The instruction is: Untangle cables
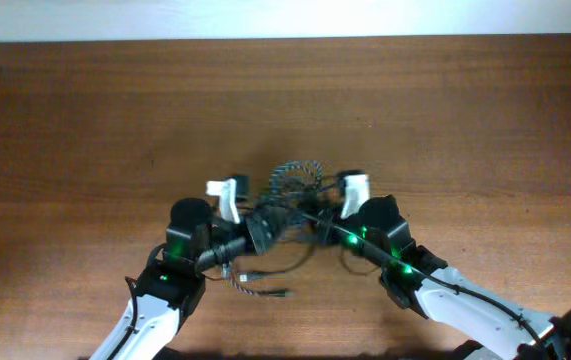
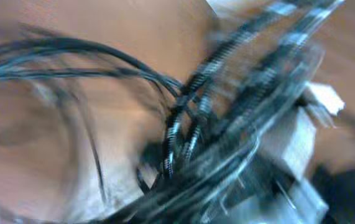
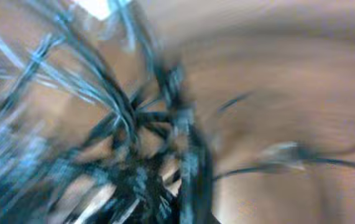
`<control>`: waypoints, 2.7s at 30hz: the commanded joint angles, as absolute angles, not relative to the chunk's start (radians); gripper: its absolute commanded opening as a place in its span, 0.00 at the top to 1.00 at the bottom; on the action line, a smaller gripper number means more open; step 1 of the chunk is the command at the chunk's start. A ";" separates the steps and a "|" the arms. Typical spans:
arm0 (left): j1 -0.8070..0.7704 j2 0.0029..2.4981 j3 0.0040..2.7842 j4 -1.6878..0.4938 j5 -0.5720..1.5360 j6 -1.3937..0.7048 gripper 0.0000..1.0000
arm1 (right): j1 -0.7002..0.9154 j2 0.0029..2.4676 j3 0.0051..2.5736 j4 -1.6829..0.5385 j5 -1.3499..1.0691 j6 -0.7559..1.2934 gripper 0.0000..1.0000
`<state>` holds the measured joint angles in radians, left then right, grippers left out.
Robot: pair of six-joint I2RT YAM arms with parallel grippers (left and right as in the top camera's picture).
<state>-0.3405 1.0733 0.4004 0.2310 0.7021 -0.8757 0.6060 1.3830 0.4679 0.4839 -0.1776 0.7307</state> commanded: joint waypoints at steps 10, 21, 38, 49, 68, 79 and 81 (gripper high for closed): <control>-0.392 1.044 0.407 0.224 0.450 -0.912 0.01 | 0.392 1.415 0.477 0.447 0.265 0.687 0.33; -0.392 1.117 0.407 0.221 0.347 -1.073 0.01 | 0.249 1.803 0.760 0.239 -0.484 0.225 0.86; -0.392 1.117 0.407 0.333 0.379 -1.016 0.01 | 0.405 1.328 0.763 0.246 -1.474 0.405 0.96; -0.392 1.117 0.407 -0.168 0.453 -0.857 1.00 | 0.438 1.331 0.763 -0.052 -0.411 0.398 0.91; -0.579 1.801 0.645 0.673 -0.028 -0.921 1.00 | 0.438 1.420 0.762 -0.372 -0.224 0.401 0.01; -0.258 0.959 0.644 0.297 0.603 -0.929 0.94 | 0.438 1.420 0.762 -0.038 -0.527 0.532 0.89; -0.223 0.855 0.644 0.190 0.690 -0.925 0.88 | 0.438 1.420 0.762 -0.154 -0.318 0.532 0.93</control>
<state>-0.2638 0.9691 0.6334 0.2321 0.5739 -0.9314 0.4435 1.4189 0.7635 -0.0723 -0.5594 0.5198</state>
